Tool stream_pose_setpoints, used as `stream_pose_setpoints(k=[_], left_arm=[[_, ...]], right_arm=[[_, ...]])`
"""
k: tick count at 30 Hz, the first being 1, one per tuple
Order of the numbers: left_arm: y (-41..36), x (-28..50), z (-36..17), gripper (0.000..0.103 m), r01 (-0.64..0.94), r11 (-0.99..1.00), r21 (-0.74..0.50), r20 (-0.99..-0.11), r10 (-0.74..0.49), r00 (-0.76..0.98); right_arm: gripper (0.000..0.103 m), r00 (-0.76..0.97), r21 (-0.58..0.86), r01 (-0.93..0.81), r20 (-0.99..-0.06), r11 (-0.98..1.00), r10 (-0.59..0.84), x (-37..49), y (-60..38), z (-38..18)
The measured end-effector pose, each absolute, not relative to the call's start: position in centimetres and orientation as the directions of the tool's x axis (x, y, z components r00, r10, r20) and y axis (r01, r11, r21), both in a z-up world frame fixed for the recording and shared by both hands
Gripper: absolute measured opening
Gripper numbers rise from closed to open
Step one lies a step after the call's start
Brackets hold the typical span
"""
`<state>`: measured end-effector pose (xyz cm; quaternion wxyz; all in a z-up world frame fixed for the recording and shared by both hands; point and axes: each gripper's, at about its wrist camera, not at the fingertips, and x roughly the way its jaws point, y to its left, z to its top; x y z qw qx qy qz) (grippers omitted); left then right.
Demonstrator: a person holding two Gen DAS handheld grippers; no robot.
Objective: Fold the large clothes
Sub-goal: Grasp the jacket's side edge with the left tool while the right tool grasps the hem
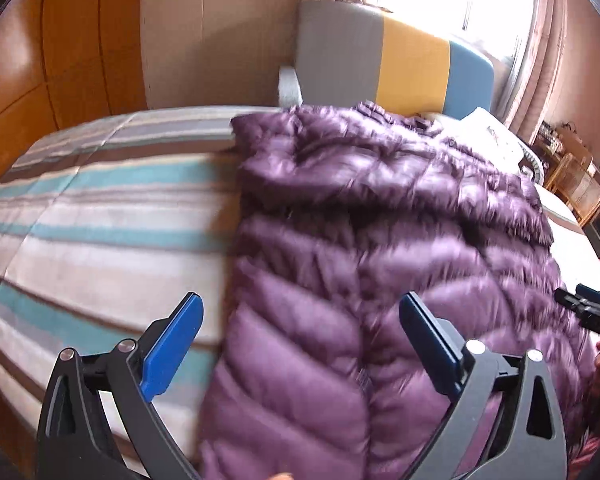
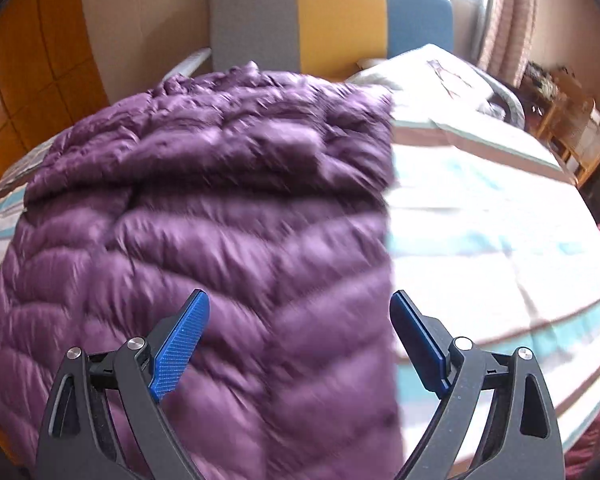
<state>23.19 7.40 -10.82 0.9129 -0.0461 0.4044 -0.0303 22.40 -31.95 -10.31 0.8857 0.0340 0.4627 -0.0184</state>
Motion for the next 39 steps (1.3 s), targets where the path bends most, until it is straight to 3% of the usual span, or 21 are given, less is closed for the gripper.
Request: stream_pose_setpoints(k=[2,5,8,12,16,18,20,22,24,33,39], left_arm=[[8.3,21.9,-11.4,0.083,0.025,0.993,-0.118,-0.751,-0.106,0.652],[9.9,20.1,-12.2,0.073,0.01,0.986,-0.168,-0.773,-0.138,0.619],[11.1,18.1,-13.1,0.07,-0.018,0.976,-0.215,-0.793,-0.164,0.586],[11.6,15.1,-13.9,0.067,-0.008,0.968,-0.25,-0.794,-0.201,0.574],[11.3,12.6,-14.1,0.058,0.017,0.961,-0.277,-0.795,-0.239,0.558],[10.9,11.4,-14.3,0.047,0.043,0.961,-0.272,-0.802,-0.251,0.542],[10.5,10.6,-14.6,0.028,0.067,0.958,-0.278,-0.813,-0.272,0.516],[10.5,10.1,-14.3,0.014,0.087,0.957,-0.275,-0.809,-0.279,0.517],[11.0,9.6,-13.7,0.009,0.091,0.946,-0.312,-0.796,-0.312,0.519],[14.5,6.9,-9.4,0.005,0.171,0.87,-0.462,-0.715,-0.48,0.509],[17.1,8.1,-5.3,0.005,0.196,0.816,-0.544,-0.607,-0.543,0.58]], right_arm=[[0.091,0.557,0.055,0.077,-0.831,0.996,0.003,20.9,-33.1,-10.6],[0.091,0.54,0.102,0.093,-0.841,0.99,0.036,18.2,-35.0,-11.0],[0.091,0.525,0.142,0.091,-0.848,0.986,0.074,15.9,-36.0,-11.2],[0.083,0.493,0.187,0.059,-0.86,0.981,0.135,13.0,-35.5,-11.7],[0.065,0.481,0.216,0.036,-0.859,0.976,0.173,10.7,-34.9,-11.8],[0.054,0.475,0.223,0.014,-0.86,0.975,0.19,10.0,-34.4,-11.7],[0.041,0.465,0.234,-0.019,-0.859,0.972,0.216,9.3,-34.0,-11.6],[0.018,0.454,0.248,-0.052,-0.857,0.967,0.244,8.9,-33.6,-11.5],[0.011,0.448,0.248,-0.076,-0.857,0.966,0.255,8.5,-33.4,-11.1],[0.007,0.468,0.313,-0.192,-0.804,0.93,0.367,5.7,-34.1,-4.5],[0.007,0.562,0.366,-0.191,-0.72,0.911,0.407,7.6,-35.4,-0.8]])
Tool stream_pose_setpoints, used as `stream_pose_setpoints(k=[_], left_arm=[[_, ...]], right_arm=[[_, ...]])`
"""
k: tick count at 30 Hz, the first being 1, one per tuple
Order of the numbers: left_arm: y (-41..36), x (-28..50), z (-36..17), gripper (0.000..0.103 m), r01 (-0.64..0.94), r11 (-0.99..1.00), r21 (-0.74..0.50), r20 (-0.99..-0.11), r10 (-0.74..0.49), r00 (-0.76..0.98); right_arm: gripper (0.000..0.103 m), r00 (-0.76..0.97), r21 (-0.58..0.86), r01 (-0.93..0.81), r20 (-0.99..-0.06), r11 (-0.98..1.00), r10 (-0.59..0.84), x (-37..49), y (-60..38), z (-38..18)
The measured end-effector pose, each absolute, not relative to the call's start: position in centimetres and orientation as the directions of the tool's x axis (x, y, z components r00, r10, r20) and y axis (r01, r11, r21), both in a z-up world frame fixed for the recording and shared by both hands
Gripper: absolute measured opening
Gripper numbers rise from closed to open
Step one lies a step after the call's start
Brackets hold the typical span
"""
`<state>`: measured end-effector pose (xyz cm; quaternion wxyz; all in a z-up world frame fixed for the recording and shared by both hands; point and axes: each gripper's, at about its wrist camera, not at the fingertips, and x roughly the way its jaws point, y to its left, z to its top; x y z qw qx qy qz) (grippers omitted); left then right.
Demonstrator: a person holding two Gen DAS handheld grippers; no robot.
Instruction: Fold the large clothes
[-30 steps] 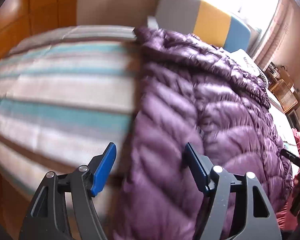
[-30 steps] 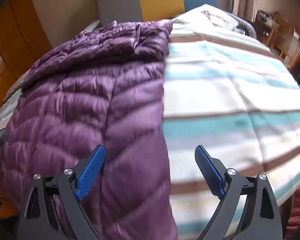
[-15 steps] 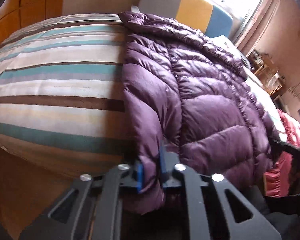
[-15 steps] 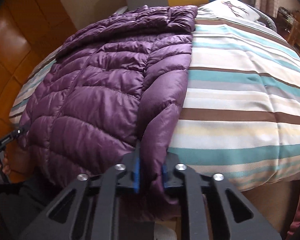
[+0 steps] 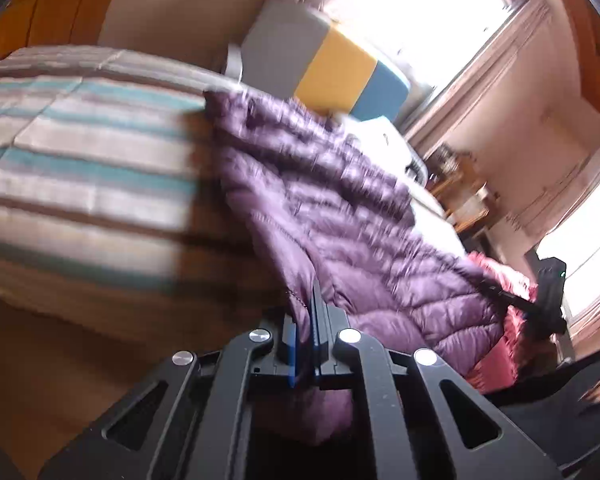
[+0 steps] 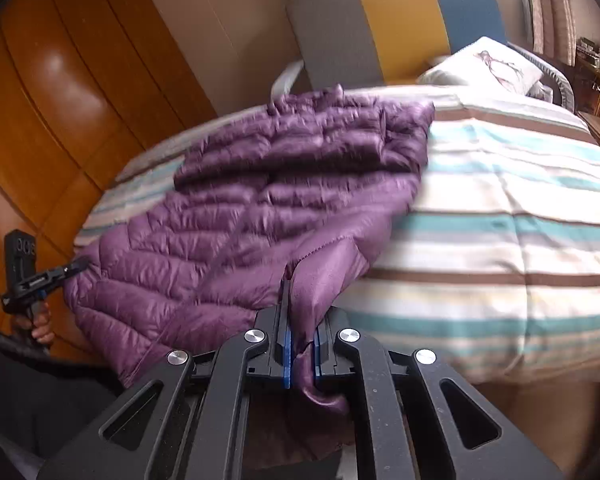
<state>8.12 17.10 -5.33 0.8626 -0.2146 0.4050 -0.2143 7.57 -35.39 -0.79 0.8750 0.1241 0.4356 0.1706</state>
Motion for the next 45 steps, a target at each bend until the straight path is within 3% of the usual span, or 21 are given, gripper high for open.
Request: stream_pose_setpoints(k=[8,20,22,24,25,26,27,28,34,39,43,45], left_arm=[[16.6,14.7,-2.0,0.005,0.255,0.807,-0.533,-0.529,-0.553,0.644],[13.3,26.6,-3.2,0.008,0.174,0.868,-0.465,-0.606,-0.455,0.653],[13.1,28.3,-3.7,0.009,0.159,0.87,-0.466,-0.618,-0.449,0.645],[13.1,30.0,-4.1,0.022,0.129,0.873,-0.47,-0.636,-0.437,0.636],[13.2,30.5,-4.1,0.045,0.116,0.869,-0.482,-0.632,-0.436,0.64],[13.5,30.8,-3.9,0.074,0.094,0.868,-0.487,-0.62,-0.419,0.663],[14.0,31.0,-3.4,0.083,0.068,0.868,-0.492,-0.596,-0.393,0.7],[14.5,31.1,-3.1,0.085,0.065,0.856,-0.513,-0.572,-0.397,0.718],[16.2,31.5,-2.6,0.09,0.07,0.829,-0.555,-0.544,-0.425,0.723],[17.7,29.9,-6.6,0.089,0.017,0.825,-0.564,-0.599,-0.423,0.679],[17.0,28.2,-11.0,0.072,0.003,0.815,-0.579,-0.662,-0.472,0.582],[16.4,27.7,-12.5,0.058,0.005,0.801,-0.598,-0.671,-0.505,0.543]], right_arm=[[0.007,0.653,0.36,-0.115,-0.675,0.926,0.343,13.1,-37.1,0.2],[0.008,0.669,0.337,0.0,-0.7,0.942,0.25,23.1,-36.2,-2.2],[0.015,0.662,0.341,0.022,-0.71,0.94,0.242,24.9,-36.2,-2.7],[0.024,0.654,0.368,0.036,-0.712,0.929,0.257,26.3,-36.5,-3.1],[0.037,0.653,0.383,0.045,-0.711,0.923,0.263,26.8,-36.6,-3.3],[0.045,0.65,0.401,0.056,-0.71,0.915,0.271,27.2,-36.9,-3.5],[0.064,0.649,0.425,0.067,-0.706,0.903,0.284,27.6,-37.2,-3.7],[0.076,0.66,0.451,0.079,-0.692,0.889,0.293,27.8,-37.4,-3.7],[0.086,0.722,0.49,0.086,-0.63,0.867,0.285,27.2,-38.0,-2.4],[0.089,0.715,0.474,0.089,-0.642,0.876,0.275,24.0,-38.4,-3.6],[0.089,0.651,0.435,0.12,-0.713,0.892,0.26,22.3,-38.0,-7.1],[0.087,0.615,0.422,0.141,-0.746,0.896,0.254,21.8,-37.8,-9.3]])
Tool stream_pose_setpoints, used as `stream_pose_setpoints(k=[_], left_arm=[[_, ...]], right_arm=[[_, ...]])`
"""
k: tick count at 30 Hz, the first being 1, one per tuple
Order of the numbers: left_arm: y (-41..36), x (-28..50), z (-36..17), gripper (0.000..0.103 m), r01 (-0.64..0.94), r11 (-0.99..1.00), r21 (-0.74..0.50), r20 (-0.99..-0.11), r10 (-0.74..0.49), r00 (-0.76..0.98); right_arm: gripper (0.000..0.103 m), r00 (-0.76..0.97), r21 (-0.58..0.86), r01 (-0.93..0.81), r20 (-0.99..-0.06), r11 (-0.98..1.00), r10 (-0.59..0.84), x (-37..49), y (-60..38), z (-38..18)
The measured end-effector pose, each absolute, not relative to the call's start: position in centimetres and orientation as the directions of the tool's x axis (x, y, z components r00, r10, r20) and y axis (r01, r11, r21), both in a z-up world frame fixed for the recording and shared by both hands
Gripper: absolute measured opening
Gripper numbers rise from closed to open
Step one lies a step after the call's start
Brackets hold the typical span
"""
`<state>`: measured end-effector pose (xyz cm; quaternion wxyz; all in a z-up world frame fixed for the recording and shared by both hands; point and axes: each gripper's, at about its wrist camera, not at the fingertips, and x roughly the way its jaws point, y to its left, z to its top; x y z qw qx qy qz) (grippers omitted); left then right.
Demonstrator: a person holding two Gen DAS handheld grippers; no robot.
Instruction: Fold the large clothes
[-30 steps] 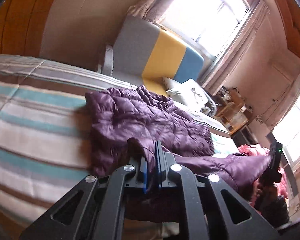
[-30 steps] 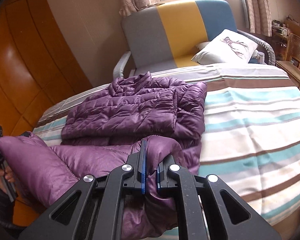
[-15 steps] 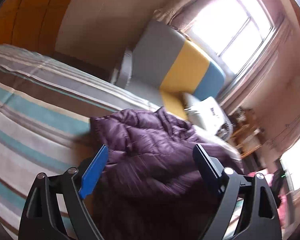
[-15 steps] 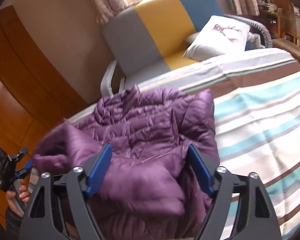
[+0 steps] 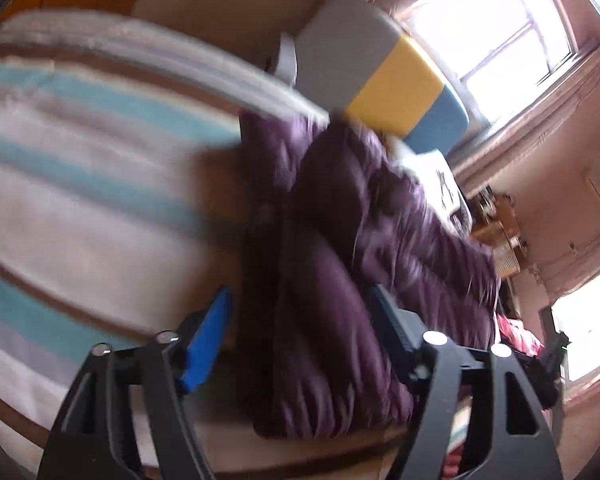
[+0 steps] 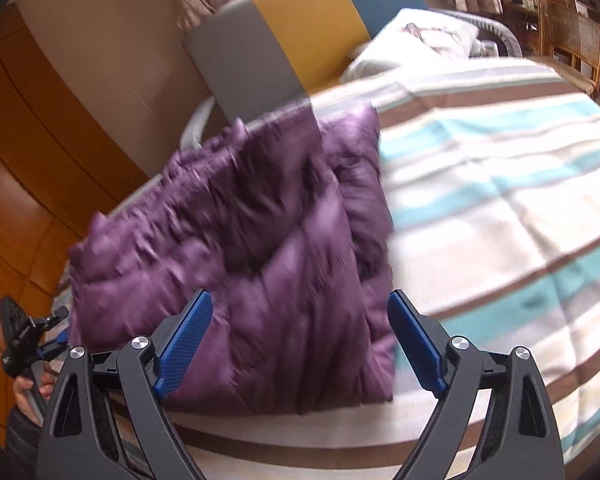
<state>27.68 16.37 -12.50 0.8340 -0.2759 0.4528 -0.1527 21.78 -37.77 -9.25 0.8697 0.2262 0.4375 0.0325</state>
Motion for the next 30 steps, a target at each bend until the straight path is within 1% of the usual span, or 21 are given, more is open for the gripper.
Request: stream_pose_setpoints(k=[1,2,3,4,5,6,7,9,13,17,25,27,28,29,30], left_arm=[[15.8,27.4,-13.3,0.039,0.007,0.794,-0.608,-0.678,-0.523,0.517],[15.4,27.2,-13.8,0.023,0.01,0.794,-0.607,-0.682,-0.528,0.506],[15.1,26.8,-14.0,0.018,0.015,0.79,-0.612,-0.675,-0.533,0.51],[15.0,26.5,-13.9,0.01,0.018,0.786,-0.618,-0.669,-0.537,0.515],[14.8,26.1,-13.7,0.006,0.024,0.784,-0.62,-0.662,-0.539,0.52],[14.7,25.5,-13.3,0.005,0.031,0.783,-0.621,-0.655,-0.54,0.528],[14.7,25.1,-13.0,0.004,0.038,0.781,-0.624,-0.649,-0.545,0.532],[14.7,23.9,-12.3,0.004,0.054,0.776,-0.628,-0.636,-0.553,0.538],[15.8,21.0,-11.2,0.003,0.078,0.771,-0.632,-0.622,-0.565,0.542],[16.3,17.6,-10.4,0.003,0.087,0.764,-0.639,-0.619,-0.577,0.533],[16.0,10.3,-10.0,0.004,0.104,0.769,-0.631,-0.645,-0.595,0.48],[15.9,9.5,-9.4,0.011,0.118,0.796,-0.593,-0.66,-0.565,0.494],[16.0,9.2,-9.1,0.026,0.125,0.802,-0.584,-0.66,-0.559,0.502],[16.3,9.3,-8.7,0.049,0.131,0.8,-0.585,-0.649,-0.559,0.515],[16.5,9.5,-8.2,0.056,0.123,0.818,-0.562,-0.647,-0.527,0.551]], right_arm=[[0.072,0.601,0.429,0.144,-0.754,0.892,0.265,21.7,-37.6,-9.9],[0.06,0.582,0.444,0.139,-0.76,0.885,0.289,21.6,-37.5,-10.6],[0.046,0.563,0.46,0.129,-0.763,0.878,0.317,21.5,-37.2,-11.1],[0.029,0.561,0.464,0.117,-0.76,0.878,0.327,21.2,-36.9,-11.1],[0.022,0.563,0.466,0.097,-0.754,0.879,0.337,20.9,-36.6,-10.9],[0.015,0.567,0.466,0.079,-0.748,0.881,0.345,20.5,-36.4,-10.3],[0.012,0.569,0.463,0.068,-0.745,0.884,0.347,20.2,-36.3,-10.0],[0.01,0.575,0.453,0.036,-0.738,0.891,0.353,19.2,-36.0,-8.9],[0.01,0.575,0.449,-0.004,-0.73,0.894,0.369,16.8,-36.0,-7.7],[0.008,0.564,0.435,-0.027,-0.737,0.9,0.373,14.0,-35.8,-6.8],[0.008,0.509,0.42,-0.021,-0.776,0.907,0.371,7.9,-36.3,-7.1],[0.009,0.501,0.408,-0.026,-0.785,0.913,0.365,7.1,-36.3,-7.0],[0.018,0.5,0.409,-0.022,-0.786,0.912,0.364,7.0,-36.3,-6.9],[0.025,0.505,0.396,-0.017,-0.789,0.918,0.349,7.1,-36.4,-6.6],[0.046,0.52,0.375,-0.016,-0.789,0.927,0.328,7.5,-36.5,-6.2]])
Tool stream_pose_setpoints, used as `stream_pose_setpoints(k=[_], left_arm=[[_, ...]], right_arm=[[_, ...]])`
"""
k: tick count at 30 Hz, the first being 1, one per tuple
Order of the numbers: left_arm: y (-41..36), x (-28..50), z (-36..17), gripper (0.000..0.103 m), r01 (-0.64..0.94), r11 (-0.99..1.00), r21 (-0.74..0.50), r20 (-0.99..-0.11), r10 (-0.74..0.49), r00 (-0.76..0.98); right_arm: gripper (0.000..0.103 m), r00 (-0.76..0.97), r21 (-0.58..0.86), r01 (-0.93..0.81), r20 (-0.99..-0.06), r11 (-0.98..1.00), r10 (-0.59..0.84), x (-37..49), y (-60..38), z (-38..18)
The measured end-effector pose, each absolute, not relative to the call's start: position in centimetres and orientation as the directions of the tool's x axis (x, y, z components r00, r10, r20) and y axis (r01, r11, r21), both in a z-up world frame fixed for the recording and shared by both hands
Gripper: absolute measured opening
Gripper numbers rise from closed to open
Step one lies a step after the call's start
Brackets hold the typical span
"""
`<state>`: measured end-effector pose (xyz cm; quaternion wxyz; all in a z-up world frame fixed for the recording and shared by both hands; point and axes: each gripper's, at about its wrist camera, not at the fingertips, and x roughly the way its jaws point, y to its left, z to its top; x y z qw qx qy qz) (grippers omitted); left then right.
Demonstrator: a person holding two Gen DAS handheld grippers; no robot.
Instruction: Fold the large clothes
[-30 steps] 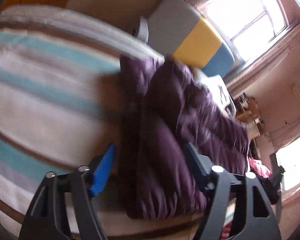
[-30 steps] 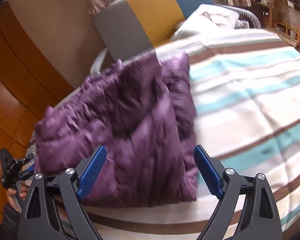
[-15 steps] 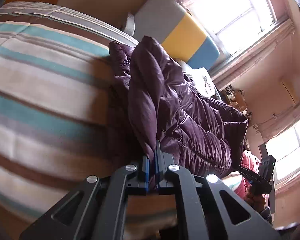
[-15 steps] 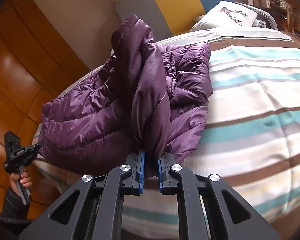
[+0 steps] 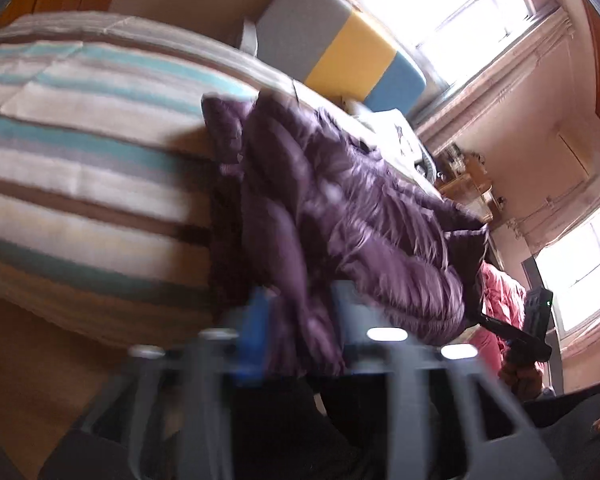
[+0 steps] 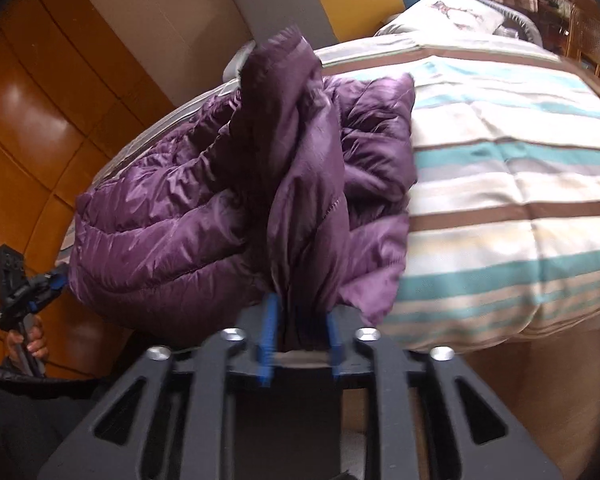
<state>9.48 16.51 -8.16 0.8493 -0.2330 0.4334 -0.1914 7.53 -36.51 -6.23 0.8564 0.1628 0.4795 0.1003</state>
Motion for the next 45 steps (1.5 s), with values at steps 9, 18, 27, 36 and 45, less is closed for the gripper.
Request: stream_pose_setpoints(k=[9,18,27,36,45], left_arm=[[15.9,15.9,-7.4,0.058,0.144,0.861,-0.488,-0.664,-0.474,0.578],[14.6,18.1,-7.1,0.005,0.143,0.896,-0.42,-0.681,-0.415,0.603],[14.1,17.7,-2.5,0.003,0.146,0.937,-0.316,-0.627,-0.322,0.709],[12.6,24.4,-0.4,0.002,0.103,0.953,-0.286,-0.601,-0.262,0.755],[9.7,32.0,-2.2,0.002,0.042,0.973,-0.228,-0.645,-0.183,0.742]], right_arm=[[0.065,0.664,0.207,-0.01,-0.73,0.978,0.161,13.9,-35.6,-4.0],[0.009,0.649,0.175,-0.04,-0.744,0.984,0.159,19.0,-34.0,-5.2],[0.006,0.759,0.211,0.012,-0.638,0.977,0.128,17.7,-34.4,-0.8],[0.005,0.807,0.224,0.089,-0.587,0.971,0.061,22.0,-35.2,0.6],[0.006,0.799,0.196,0.182,-0.601,0.964,-0.029,27.4,-36.0,-0.9]])
